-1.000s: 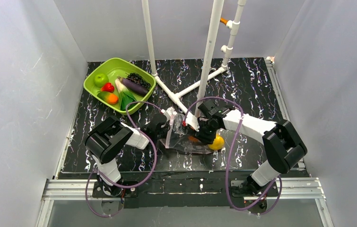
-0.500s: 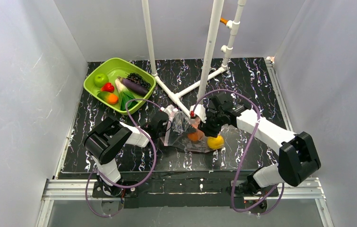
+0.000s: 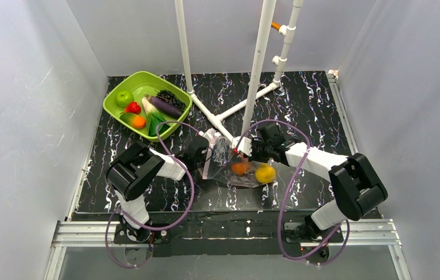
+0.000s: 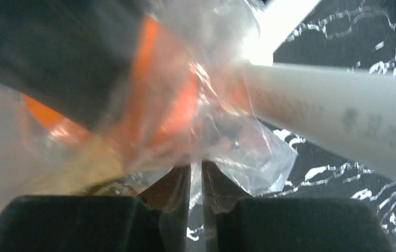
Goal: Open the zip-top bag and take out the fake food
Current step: Pick up the fake fruit from the zipper food storage bag.
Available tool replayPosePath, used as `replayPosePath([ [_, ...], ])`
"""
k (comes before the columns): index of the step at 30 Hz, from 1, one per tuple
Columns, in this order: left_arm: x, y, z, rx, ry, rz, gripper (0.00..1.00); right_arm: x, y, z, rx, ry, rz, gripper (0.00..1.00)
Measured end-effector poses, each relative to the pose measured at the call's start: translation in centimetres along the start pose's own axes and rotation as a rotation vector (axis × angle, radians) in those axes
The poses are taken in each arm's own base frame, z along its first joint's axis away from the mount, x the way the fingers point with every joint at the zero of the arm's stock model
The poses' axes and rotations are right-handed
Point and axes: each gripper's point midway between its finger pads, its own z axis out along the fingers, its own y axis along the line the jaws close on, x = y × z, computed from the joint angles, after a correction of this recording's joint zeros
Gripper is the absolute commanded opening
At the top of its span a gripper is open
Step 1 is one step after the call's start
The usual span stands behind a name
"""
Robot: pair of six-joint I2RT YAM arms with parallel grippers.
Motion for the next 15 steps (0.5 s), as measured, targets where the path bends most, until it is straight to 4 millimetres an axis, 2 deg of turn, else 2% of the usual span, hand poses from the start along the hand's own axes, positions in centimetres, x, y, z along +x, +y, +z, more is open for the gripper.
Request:
replayPosePath([
  [5, -0.1, -0.2, 0.2, 0.012, 0.001, -0.003, 0.75, -2.6, 2.2, 0.8, -0.084, -0.077, -0.088, 0.18],
  [9, 0.0, -0.2, 0.2, 0.014, 0.005, -0.008, 0.69, -3.7, 3.9, 0.9, -0.146, -0.112, -0.101, 0.18],
  [12, 0.2, 0.0, 0.2, 0.011, 0.008, -0.017, 0.67, -3.7, 3.9, 1.2, -0.153, -0.105, -0.079, 0.18],
  [15, 0.2, 0.3, -0.1, 0.004, 0.01, -0.019, 0.72, -3.6, 3.9, 1.7, -0.16, -0.093, -0.044, 0.18],
])
